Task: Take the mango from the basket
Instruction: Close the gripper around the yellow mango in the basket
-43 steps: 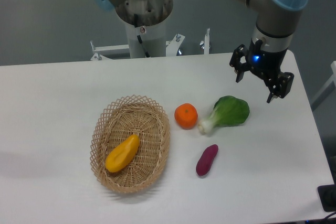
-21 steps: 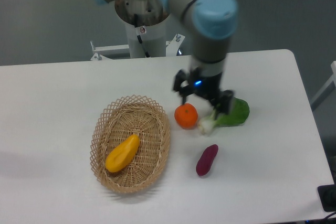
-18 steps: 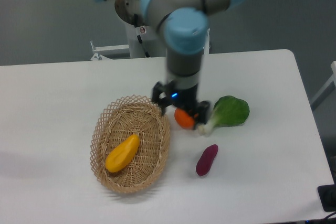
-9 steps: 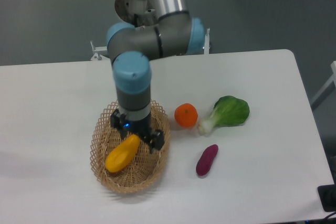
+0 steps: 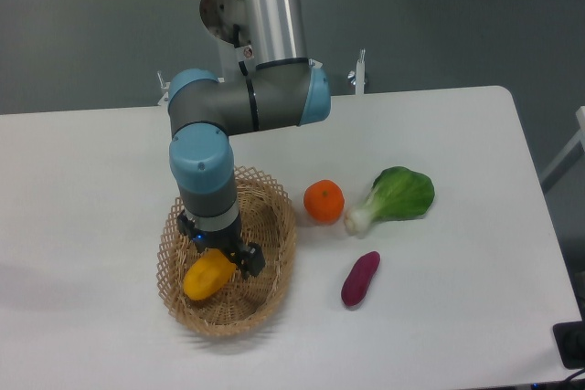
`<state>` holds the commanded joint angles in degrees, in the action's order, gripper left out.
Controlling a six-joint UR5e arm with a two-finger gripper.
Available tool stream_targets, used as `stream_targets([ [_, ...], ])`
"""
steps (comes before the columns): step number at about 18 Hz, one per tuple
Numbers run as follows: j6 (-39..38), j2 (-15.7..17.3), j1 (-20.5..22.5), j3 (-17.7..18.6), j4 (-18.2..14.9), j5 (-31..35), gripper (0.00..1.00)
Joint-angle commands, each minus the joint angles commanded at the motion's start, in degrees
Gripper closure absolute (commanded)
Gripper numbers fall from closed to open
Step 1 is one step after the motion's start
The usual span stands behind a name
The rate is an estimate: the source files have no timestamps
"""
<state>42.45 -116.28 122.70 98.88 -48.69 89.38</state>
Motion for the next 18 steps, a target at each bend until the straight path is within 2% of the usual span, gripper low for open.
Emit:
stream_targets([
  [8,-0.1,-0.5,-0.6,0.3,0.9,0.2,0.00],
  [9,-0.1,-0.7,-0.6,0.3,1.1,0.5,0.03],
  [12,0.0,-0.7,-1.1,0.3,1.2,1.6,0.35],
  [14,0.1,-0.7,-1.1,0.1,1.2,1.6,0.52],
  [17,0.4,-0.5,-1.1,0.0,1.2,1.6,0.60],
  [18,0.4,-0.5,-1.1,0.0,1.2,1.6,0.60],
])
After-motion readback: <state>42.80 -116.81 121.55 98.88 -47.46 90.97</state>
